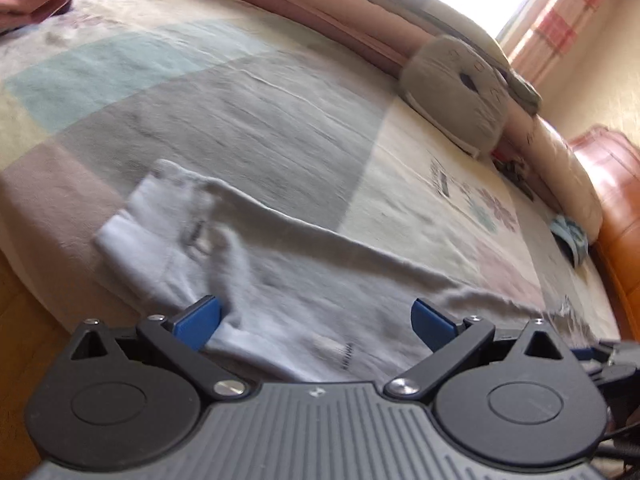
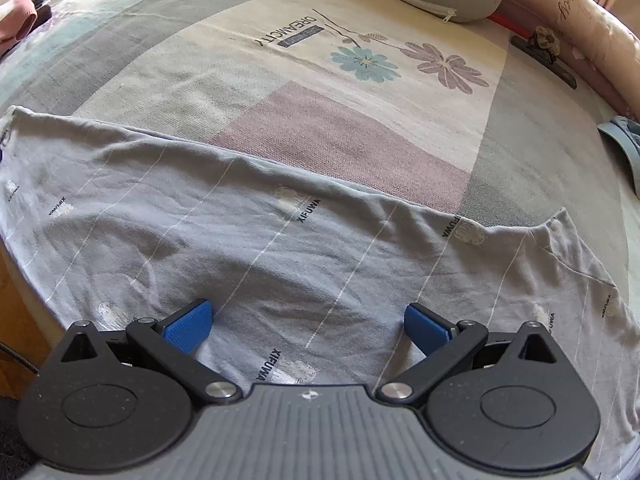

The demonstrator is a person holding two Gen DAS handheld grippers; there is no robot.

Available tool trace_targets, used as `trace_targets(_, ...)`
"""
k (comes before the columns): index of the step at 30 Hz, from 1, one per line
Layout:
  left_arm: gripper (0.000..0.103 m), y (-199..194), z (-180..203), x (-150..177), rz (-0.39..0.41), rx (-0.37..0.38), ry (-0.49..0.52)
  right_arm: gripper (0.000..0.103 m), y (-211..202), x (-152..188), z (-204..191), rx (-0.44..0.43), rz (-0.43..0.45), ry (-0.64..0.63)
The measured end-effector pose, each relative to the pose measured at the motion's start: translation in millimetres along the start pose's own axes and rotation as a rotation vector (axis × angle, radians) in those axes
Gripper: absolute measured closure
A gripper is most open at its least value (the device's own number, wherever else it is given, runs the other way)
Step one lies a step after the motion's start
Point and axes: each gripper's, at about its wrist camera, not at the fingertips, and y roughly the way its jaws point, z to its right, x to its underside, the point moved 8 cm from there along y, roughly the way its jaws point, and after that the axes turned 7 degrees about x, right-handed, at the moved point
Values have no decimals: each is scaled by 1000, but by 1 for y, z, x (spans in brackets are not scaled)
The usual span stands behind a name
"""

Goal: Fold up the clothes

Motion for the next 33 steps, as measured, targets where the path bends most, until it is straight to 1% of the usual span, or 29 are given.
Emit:
trace_targets(2,3,-5,-1,-6,12,15,-2,0,0,-2,0,-6,-7,-6)
trace_targets(3,3,-9,-3,-11,32,12,-1,0,1,-2,0,-6,-7,-9)
trace_targets(6,3,-16,-16,-22,84,-56,18,0,1,-1,0,-5,-3,-2)
trace_targets(8,3,-13,-28,-20,69,-88,-10,0,1,1,1,-11,-3,15)
trace_targets(9,3,-13,-29,-19,61,-89,-16,0,1,1,2,-15,-5,23)
trace_targets(16,2,-14,-15,-14,41,-53,22,0,2,3,3,-30,6,45)
trace_targets(18,2,-14,-13,-15,40,-55,39,0,2,1,3,-29,-9,39)
trace_targets(20,2,-14,-18,-20,47,-81,68,0,-3,-4,-1,-31,1,8)
trace_targets(22,2,-14,-23,-26,55,-108,98,0,-13,-15,-15,-80,62,-48)
trace_targets(25,2,-13,-31,-33,66,-148,142,0,-23,-38,-51,-169,140,-157)
trace_targets(28,2,-9,-34,-34,60,-132,130,0,-23,-52,-92,-222,195,-282)
trace_targets(29,2,-8,-34,-33,57,-137,133,0,-21,-51,-103,-246,200,-314)
trace_targets(31,2,-5,-33,-28,45,-156,144,0,-16,-45,-116,-265,182,-363)
trace_targets(33,2,-8,-30,-23,39,-164,149,0,-10,-32,-113,-271,166,-382)
